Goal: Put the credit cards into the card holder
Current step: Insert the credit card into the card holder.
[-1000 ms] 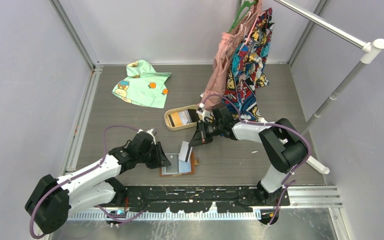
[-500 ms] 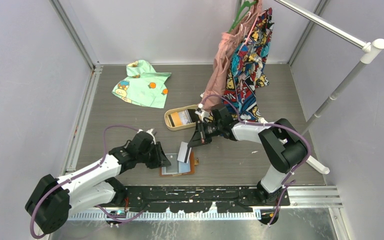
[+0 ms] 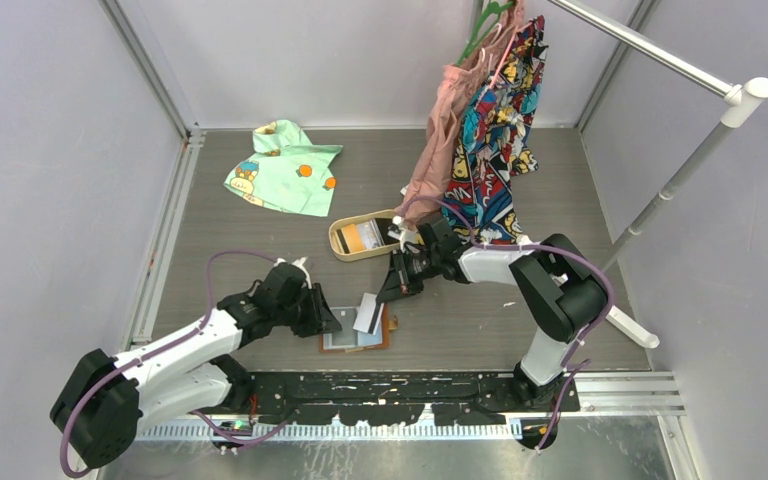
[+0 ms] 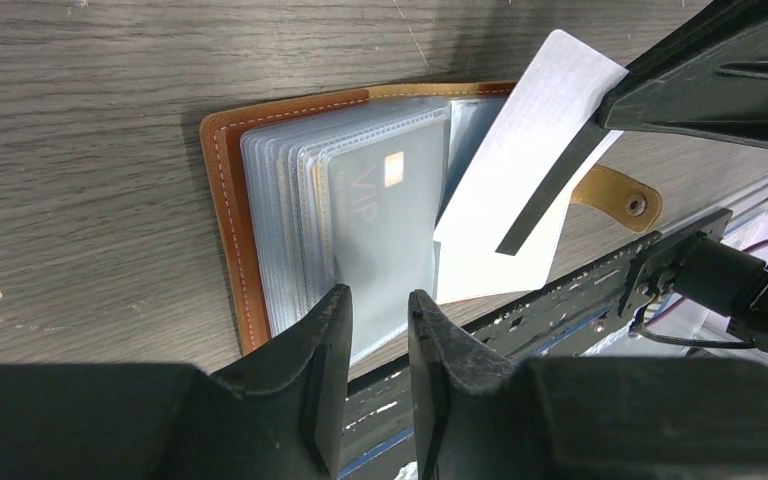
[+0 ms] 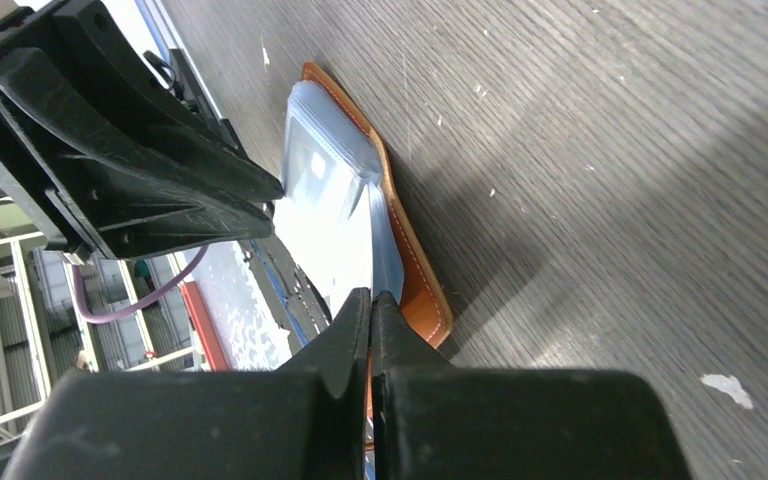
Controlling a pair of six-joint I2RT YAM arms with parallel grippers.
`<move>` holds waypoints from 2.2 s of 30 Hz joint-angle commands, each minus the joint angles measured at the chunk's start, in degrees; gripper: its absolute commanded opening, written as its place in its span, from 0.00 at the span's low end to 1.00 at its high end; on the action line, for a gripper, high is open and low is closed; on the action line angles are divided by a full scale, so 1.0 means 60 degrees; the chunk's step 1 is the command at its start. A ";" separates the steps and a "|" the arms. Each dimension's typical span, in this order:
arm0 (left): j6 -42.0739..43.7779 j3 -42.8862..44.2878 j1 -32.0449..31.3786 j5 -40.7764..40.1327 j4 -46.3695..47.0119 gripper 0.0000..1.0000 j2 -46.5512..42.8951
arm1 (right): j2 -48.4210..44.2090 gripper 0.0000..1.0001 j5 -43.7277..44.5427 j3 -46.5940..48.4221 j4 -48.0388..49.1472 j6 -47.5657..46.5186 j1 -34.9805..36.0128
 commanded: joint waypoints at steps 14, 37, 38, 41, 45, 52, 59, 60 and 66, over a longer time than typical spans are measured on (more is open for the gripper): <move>0.0286 -0.0047 0.0070 -0.0146 -0.0107 0.29 0.0140 | -0.0468 0.01 0.0519 -0.0151 -0.0266 -0.0615 0.0273; 0.0257 -0.0141 0.0071 -0.0058 0.0051 0.29 0.0150 | 0.0520 0.01 0.0188 0.0114 0.0264 0.0180 0.0844; 0.0244 -0.0152 0.0070 -0.0058 0.0083 0.29 0.0147 | 0.0584 0.01 0.0187 0.0170 0.0248 0.0189 0.0852; 0.0254 -0.0157 0.0077 -0.0043 0.0096 0.29 0.0162 | 0.0847 0.01 0.0115 0.0402 0.0051 0.0153 0.0895; 0.0293 -0.0141 0.0067 -0.0014 0.0121 0.30 0.0212 | 0.1074 0.01 0.0045 0.0735 -0.0241 0.0007 0.1007; 0.0330 -0.0111 0.0076 0.0037 0.0223 0.30 0.0340 | 0.1247 0.01 0.0052 0.1057 -0.0666 -0.0150 0.1229; 0.0370 -0.0098 0.0077 -0.0152 -0.0020 0.31 0.0198 | 0.1264 0.01 0.0176 0.1144 -0.1770 -0.0575 0.1256; 0.0381 -0.0095 0.0068 -0.0181 -0.0056 0.30 0.0168 | 0.1230 0.01 0.0217 0.1111 -0.1822 -0.0585 0.1248; 0.0400 -0.0139 0.0077 -0.0155 -0.0003 0.31 0.0219 | 0.1306 0.01 0.0245 0.1243 -0.1992 -0.0617 0.1252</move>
